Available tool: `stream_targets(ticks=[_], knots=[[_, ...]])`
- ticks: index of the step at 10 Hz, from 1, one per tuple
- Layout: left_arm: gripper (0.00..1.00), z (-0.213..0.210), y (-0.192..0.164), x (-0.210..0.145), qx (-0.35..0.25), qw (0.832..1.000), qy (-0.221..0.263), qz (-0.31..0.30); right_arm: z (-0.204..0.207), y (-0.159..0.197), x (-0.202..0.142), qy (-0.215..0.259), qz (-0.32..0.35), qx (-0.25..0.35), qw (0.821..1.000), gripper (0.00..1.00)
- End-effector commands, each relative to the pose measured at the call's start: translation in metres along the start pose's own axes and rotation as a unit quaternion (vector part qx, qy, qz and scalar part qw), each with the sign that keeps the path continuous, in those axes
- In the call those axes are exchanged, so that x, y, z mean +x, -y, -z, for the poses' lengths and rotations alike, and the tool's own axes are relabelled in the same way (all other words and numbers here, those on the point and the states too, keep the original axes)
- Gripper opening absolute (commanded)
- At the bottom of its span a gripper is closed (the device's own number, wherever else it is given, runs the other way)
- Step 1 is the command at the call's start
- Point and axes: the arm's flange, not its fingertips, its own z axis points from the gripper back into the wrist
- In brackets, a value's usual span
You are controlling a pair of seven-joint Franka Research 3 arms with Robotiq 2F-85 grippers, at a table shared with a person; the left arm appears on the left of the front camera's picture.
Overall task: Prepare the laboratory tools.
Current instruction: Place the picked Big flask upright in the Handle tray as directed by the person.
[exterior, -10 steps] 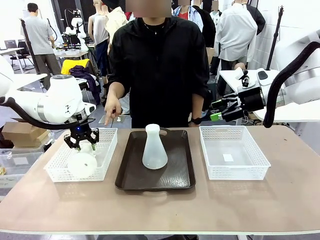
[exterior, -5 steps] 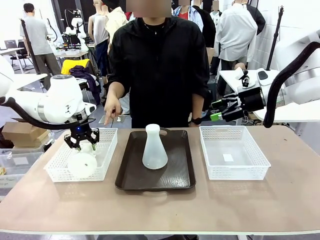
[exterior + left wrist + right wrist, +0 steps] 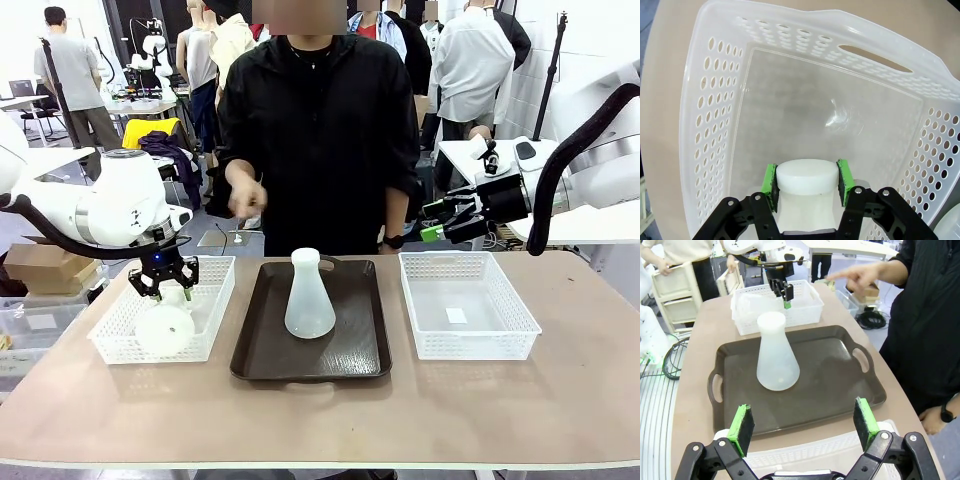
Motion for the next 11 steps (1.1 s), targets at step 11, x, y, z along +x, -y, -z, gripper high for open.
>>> stream_targets(ticks=[11], knots=[[0.00,0.0001,0.0008,0.0000,-0.003,1.000,0.000,0.005,0.0000,-0.0007,-0.0004,-0.002,0.000,0.001,1.000,1.00]])
